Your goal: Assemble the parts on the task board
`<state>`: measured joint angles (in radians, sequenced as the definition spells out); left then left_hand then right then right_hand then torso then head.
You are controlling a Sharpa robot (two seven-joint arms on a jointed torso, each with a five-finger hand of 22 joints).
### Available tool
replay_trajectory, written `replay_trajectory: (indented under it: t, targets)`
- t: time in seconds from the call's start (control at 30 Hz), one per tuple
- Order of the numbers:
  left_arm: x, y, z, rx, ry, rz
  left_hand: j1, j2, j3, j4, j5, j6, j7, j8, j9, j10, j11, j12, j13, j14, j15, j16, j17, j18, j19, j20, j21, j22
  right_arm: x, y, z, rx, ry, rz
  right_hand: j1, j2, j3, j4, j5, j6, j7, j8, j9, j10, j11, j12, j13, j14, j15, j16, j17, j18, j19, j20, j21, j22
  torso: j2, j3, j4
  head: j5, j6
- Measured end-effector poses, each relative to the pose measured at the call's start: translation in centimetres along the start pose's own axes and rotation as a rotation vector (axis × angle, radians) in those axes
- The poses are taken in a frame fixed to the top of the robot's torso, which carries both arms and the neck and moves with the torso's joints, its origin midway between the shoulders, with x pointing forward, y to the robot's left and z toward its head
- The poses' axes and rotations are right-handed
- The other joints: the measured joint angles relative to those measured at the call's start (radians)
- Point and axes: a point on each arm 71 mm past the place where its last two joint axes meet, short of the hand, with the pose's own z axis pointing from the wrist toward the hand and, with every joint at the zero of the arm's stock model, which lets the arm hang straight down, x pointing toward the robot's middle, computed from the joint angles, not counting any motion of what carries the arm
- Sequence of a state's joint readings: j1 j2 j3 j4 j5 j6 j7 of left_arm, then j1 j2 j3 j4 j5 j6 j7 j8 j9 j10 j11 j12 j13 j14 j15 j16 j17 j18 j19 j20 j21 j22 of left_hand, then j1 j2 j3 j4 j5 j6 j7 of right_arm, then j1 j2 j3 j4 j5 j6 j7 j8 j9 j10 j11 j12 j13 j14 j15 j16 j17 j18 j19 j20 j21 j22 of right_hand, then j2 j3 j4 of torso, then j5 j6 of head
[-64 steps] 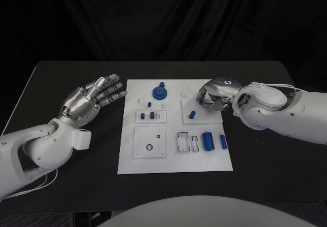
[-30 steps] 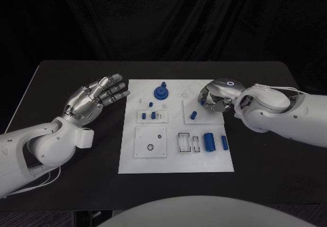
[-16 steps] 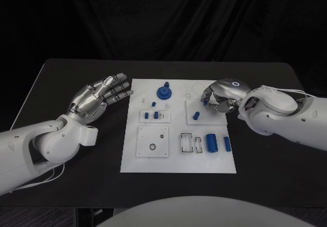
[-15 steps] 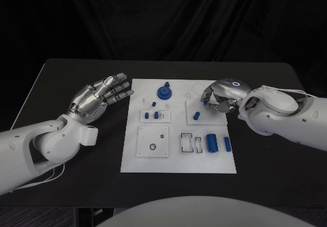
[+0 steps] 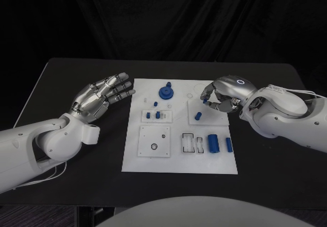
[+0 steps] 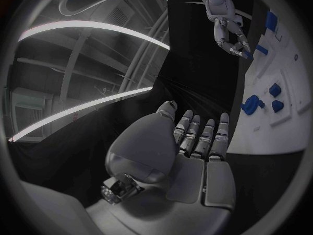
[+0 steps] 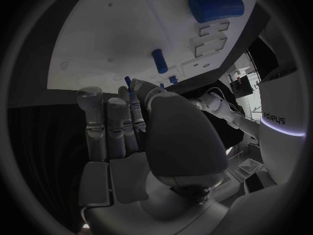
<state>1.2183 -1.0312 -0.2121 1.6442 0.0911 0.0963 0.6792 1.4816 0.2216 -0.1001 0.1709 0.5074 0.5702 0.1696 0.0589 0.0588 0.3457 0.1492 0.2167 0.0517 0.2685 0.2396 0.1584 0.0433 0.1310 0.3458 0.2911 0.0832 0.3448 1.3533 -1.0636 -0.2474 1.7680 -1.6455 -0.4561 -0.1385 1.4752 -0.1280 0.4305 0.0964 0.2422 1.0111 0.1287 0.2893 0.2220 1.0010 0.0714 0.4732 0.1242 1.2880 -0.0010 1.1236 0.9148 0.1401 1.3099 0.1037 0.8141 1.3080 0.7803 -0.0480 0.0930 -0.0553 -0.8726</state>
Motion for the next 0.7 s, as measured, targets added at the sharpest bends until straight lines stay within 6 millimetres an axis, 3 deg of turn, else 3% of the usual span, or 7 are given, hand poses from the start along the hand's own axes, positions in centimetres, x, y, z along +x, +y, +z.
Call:
replay_trajectory:
  t: [0.33,0.7]
  targets:
    - [-0.1,0.1,0.0,-0.002,0.000,-0.001,0.000,0.000,0.003,-0.003,0.000,0.000,0.000,0.000,0.000,-0.004,0.004,0.000,0.000,-0.004,0.004,0.000,0.000,0.000,0.000,0.000,0.000,-0.001,-0.5,4.4,-0.6,-0.110,-0.029,0.058,0.000,0.000,-0.003,-0.003,0.000,0.011,-0.003,0.007,0.012,0.014,-0.004,0.000,0.003,0.017,-0.003,0.015,0.020,0.000,0.013,-0.005,0.023,0.000,0.000,0.0005,-0.0001,0.009,0.000]
    - [-0.1,0.1,0.0,-0.004,-0.001,-0.001,0.000,0.000,0.003,-0.003,0.000,0.000,0.000,0.000,0.000,-0.007,0.001,0.000,0.000,-0.004,0.004,0.000,0.000,0.000,0.000,0.000,0.000,-0.001,-0.1,8.9,0.9,-0.234,-0.021,0.092,0.000,0.000,-0.006,-0.006,0.000,0.013,-0.005,0.007,0.020,0.018,-0.007,0.000,0.004,0.043,-0.008,0.044,0.054,0.000,0.029,-0.007,0.055,0.000,0.000,0.0021,-0.0010,-0.006,0.000]
